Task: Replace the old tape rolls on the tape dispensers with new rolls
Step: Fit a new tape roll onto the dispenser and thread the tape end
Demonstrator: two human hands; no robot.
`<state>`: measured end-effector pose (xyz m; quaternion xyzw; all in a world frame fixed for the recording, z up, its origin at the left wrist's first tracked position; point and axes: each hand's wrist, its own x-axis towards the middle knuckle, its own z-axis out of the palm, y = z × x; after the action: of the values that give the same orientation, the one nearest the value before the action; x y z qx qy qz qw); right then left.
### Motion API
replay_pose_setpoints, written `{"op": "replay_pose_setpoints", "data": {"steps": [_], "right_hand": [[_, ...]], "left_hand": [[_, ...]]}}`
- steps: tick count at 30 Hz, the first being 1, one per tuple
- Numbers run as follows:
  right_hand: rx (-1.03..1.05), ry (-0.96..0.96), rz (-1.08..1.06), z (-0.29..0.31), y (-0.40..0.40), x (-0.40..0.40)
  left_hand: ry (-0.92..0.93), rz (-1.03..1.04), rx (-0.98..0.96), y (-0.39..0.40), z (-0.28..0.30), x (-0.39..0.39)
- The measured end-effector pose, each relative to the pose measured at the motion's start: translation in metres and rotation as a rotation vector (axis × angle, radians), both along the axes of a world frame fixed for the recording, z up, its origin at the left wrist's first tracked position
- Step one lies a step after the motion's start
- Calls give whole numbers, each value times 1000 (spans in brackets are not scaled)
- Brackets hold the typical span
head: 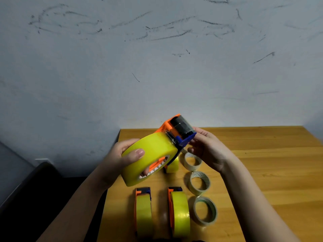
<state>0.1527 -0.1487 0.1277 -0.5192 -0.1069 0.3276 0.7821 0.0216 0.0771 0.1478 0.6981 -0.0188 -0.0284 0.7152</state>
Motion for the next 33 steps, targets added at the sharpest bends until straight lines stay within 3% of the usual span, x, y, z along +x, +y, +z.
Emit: {"op": "replay_pose_setpoints", "data": {"steps": [2, 5, 10, 15, 22, 33], "right_hand": [[115, 53, 61, -4, 4, -1], [409, 280, 57, -14, 15, -2], [660, 401, -116, -24, 32, -7], [868, 462, -159, -23, 39, -8], [922, 433, -294, -11, 40, -22], [615, 201, -396, -16, 40, -16]], "left_hand": [[-1, -10, -21, 0, 0, 0], [1, -27, -55, -3, 0, 1], [10, -5, -74, -6, -1, 1], [16, -31, -76, -8, -2, 1], [14, -27, -67, -9, -3, 3], [6, -30, -45, -8, -2, 5]]}}
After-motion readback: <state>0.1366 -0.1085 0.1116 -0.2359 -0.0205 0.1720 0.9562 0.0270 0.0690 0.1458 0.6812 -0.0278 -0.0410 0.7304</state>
